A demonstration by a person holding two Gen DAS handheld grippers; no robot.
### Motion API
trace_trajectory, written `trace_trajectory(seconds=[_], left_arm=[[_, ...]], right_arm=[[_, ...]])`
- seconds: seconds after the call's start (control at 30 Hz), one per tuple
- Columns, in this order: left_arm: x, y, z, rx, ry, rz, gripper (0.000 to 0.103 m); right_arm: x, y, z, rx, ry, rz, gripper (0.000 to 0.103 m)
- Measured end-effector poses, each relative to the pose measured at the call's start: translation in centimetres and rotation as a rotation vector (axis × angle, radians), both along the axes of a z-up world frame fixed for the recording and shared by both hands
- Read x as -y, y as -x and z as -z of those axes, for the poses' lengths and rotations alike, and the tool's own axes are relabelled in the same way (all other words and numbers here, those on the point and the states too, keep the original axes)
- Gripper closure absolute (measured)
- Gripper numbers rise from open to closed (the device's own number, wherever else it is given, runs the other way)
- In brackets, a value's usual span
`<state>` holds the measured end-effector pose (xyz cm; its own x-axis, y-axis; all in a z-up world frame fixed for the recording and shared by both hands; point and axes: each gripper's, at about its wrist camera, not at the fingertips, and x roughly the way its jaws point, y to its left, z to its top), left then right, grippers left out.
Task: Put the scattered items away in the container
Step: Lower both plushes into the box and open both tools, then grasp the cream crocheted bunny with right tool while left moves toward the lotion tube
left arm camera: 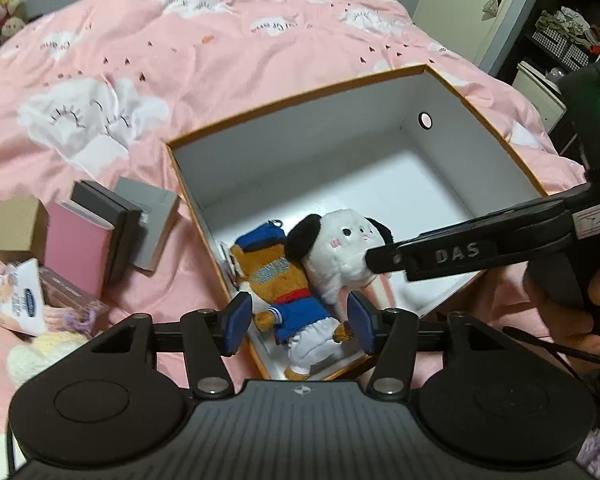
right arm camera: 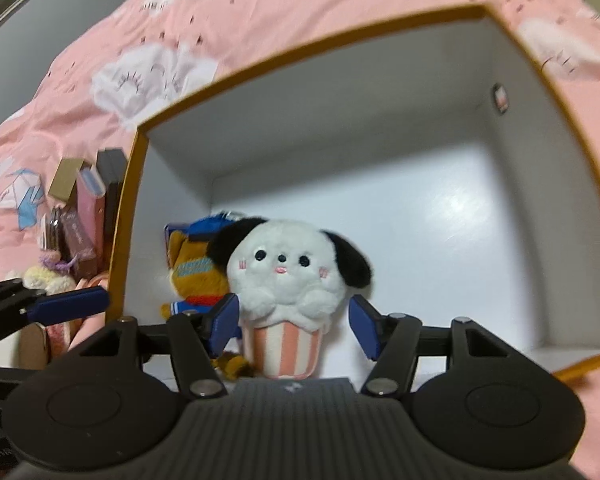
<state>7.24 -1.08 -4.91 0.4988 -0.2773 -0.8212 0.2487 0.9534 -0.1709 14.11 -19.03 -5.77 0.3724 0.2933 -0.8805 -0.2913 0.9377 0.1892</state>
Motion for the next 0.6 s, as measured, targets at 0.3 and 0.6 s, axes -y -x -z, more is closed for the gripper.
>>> trace_trajectory(seconds=[0.3, 0.6], left_arm=[[-3.1, 1.7, -2.4, 0.058, -0.022, -0.092, 0.041], [-7.4, 3.4, -4.1, 0.057, -0.138, -0.202, 0.035]], right_arm=[[-0.2, 2.1, -2.2, 0.1, -0.071, -0.1, 0.043], [-5.0, 3.3, -3.0, 0.153, -0.112, -0.275, 0.048]])
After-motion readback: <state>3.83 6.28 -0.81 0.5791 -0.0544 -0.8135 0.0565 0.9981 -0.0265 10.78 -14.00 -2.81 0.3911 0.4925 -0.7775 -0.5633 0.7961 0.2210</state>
